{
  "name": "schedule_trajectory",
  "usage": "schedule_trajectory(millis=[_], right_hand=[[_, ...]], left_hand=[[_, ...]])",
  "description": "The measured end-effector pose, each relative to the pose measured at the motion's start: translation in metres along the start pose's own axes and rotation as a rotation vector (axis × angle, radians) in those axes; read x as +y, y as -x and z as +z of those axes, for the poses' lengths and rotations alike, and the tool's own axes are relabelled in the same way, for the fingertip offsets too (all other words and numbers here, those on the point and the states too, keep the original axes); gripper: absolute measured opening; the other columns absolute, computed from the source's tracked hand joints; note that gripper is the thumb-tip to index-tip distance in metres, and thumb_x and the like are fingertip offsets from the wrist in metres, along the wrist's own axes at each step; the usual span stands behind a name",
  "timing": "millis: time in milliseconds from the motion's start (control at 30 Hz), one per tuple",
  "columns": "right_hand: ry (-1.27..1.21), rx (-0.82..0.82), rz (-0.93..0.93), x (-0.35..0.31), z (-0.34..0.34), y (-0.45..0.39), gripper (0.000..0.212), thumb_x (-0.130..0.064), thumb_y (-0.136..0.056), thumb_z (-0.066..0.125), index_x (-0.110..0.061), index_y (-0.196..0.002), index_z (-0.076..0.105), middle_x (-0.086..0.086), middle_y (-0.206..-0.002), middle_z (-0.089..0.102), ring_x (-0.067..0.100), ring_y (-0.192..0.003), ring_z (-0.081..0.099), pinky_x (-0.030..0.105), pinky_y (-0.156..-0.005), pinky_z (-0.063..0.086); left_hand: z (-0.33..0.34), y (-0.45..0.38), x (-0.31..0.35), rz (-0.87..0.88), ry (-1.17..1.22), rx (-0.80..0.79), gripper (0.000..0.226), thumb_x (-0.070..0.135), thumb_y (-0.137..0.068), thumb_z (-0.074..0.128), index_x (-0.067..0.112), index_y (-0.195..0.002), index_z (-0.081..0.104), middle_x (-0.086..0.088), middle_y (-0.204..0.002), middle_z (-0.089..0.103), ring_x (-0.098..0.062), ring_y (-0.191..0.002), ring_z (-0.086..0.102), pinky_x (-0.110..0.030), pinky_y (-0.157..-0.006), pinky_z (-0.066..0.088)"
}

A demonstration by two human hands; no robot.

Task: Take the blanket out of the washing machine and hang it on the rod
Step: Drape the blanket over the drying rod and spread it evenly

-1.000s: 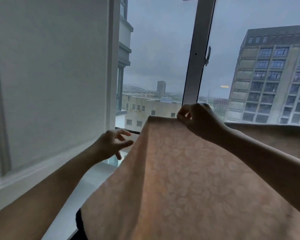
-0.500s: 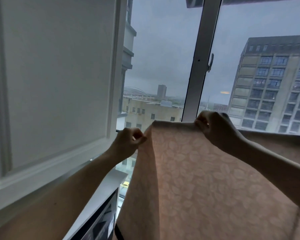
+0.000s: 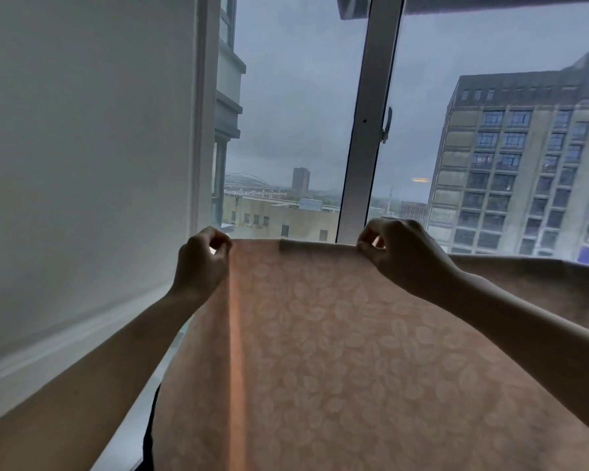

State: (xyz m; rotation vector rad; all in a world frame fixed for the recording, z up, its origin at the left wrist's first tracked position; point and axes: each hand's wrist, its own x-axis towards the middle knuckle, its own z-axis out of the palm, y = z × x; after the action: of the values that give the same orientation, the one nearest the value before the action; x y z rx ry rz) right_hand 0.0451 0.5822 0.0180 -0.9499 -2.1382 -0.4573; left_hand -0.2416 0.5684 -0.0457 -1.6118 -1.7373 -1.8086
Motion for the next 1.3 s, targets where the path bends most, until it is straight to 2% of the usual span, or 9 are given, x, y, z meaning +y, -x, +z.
schedule_trajectory(millis=[233, 367, 533, 600, 733, 933, 1100, 1233, 1300], right_hand=[[0.01, 0.087, -0.042, 0.012, -0.008, 0.003, 0.009, -0.013, -0.093, 0.056, -0.011, -0.085, 0.058, 0.005, -0.083, 0.063, 0.02, -0.069, 0.059, 0.036, -0.063, 0.053], [0.036, 0.054, -0.054, 0.017, -0.014, 0.004, 0.008, -0.015, -0.092, 0.06, -0.01, -0.087, 0.064, 0.004, -0.085, 0.066, 0.019, -0.072, 0.06, 0.031, -0.064, 0.049], [0.052, -0.015, -0.015, 0.034, -0.024, 0.024, 0.011, -0.02, -0.091, 0.06, -0.011, -0.089, 0.066, 0.003, -0.086, 0.066, 0.019, -0.075, 0.062, 0.037, -0.069, 0.053], [0.072, -0.032, -0.004, 0.043, -0.035, 0.032, 0.011, -0.02, -0.091, 0.06, -0.011, -0.092, 0.067, 0.003, -0.09, 0.067, 0.018, -0.08, 0.062, 0.038, -0.073, 0.053], [0.183, -0.019, 0.081, 0.07, -0.061, 0.053, 0.012, -0.019, -0.09, 0.059, -0.013, -0.093, 0.068, 0.004, -0.095, 0.068, 0.021, -0.094, 0.057, 0.039, -0.081, 0.049], [0.025, 0.034, 0.212, 0.087, -0.082, 0.073, 0.007, -0.016, -0.087, 0.068, -0.011, -0.092, 0.07, 0.004, -0.086, 0.071, 0.014, -0.077, 0.064, 0.026, -0.076, 0.052], [-0.017, 0.139, 0.19, 0.089, -0.071, 0.069, 0.005, -0.011, -0.089, 0.064, -0.007, -0.089, 0.065, 0.007, -0.086, 0.067, 0.023, -0.084, 0.063, 0.04, -0.079, 0.052], [-0.037, 0.302, 0.09, 0.083, -0.068, 0.074, 0.006, -0.014, -0.091, 0.061, -0.01, -0.088, 0.061, -0.003, -0.084, 0.058, 0.012, -0.081, 0.051, 0.017, -0.072, 0.038], [0.045, 0.259, 0.009, 0.084, -0.066, 0.084, 0.005, -0.016, -0.09, 0.062, -0.012, -0.087, 0.061, -0.005, -0.085, 0.058, 0.01, -0.083, 0.046, 0.024, -0.071, 0.037]], left_hand=[[0.007, -0.005, 0.01, 0.035, 0.059, 0.079, 0.012, 0.007, -0.094, 0.054, 0.008, -0.094, 0.065, -0.001, -0.083, 0.063, -0.018, -0.08, 0.059, -0.029, -0.076, 0.047], [0.01, -0.008, 0.007, -0.061, -0.02, -0.146, 0.011, 0.009, -0.091, 0.057, 0.012, -0.089, 0.068, -0.005, -0.09, 0.07, -0.02, -0.084, 0.062, -0.028, -0.079, 0.047], [0.021, 0.006, 0.029, -0.008, 0.308, -0.399, 0.036, 0.042, -0.09, 0.054, 0.009, -0.085, 0.069, -0.01, -0.082, 0.07, -0.033, -0.083, 0.068, -0.05, -0.081, 0.055], [0.025, 0.008, 0.035, 0.03, 0.323, -0.393, 0.037, 0.046, -0.085, 0.057, 0.012, -0.091, 0.071, -0.007, -0.083, 0.07, -0.03, -0.084, 0.069, -0.053, -0.08, 0.055], [0.03, 0.011, 0.037, 0.088, 0.333, -0.339, 0.012, 0.021, -0.093, 0.061, 0.016, -0.099, 0.07, -0.005, -0.091, 0.071, -0.021, -0.085, 0.069, -0.045, -0.079, 0.058], [0.025, 0.022, 0.028, 0.08, 0.316, -0.317, 0.009, 0.014, -0.083, 0.07, 0.014, -0.092, 0.072, -0.004, -0.083, 0.073, -0.02, -0.08, 0.07, -0.035, -0.08, 0.056], [0.022, 0.016, 0.039, -0.041, 0.466, -0.188, 0.012, 0.009, -0.086, 0.067, 0.021, -0.087, 0.07, -0.007, -0.083, 0.07, -0.031, -0.082, 0.067, -0.044, -0.078, 0.058], [0.022, 0.002, 0.051, -0.002, 0.357, -0.111, 0.013, 0.011, -0.09, 0.063, 0.013, -0.099, 0.072, -0.007, -0.088, 0.069, -0.026, -0.084, 0.065, -0.052, -0.078, 0.057], [0.024, 0.002, 0.054, 0.122, 0.178, -0.183, 0.02, 0.006, -0.093, 0.055, 0.013, -0.102, 0.072, -0.007, -0.096, 0.07, -0.021, -0.089, 0.065, -0.039, -0.078, 0.058]])
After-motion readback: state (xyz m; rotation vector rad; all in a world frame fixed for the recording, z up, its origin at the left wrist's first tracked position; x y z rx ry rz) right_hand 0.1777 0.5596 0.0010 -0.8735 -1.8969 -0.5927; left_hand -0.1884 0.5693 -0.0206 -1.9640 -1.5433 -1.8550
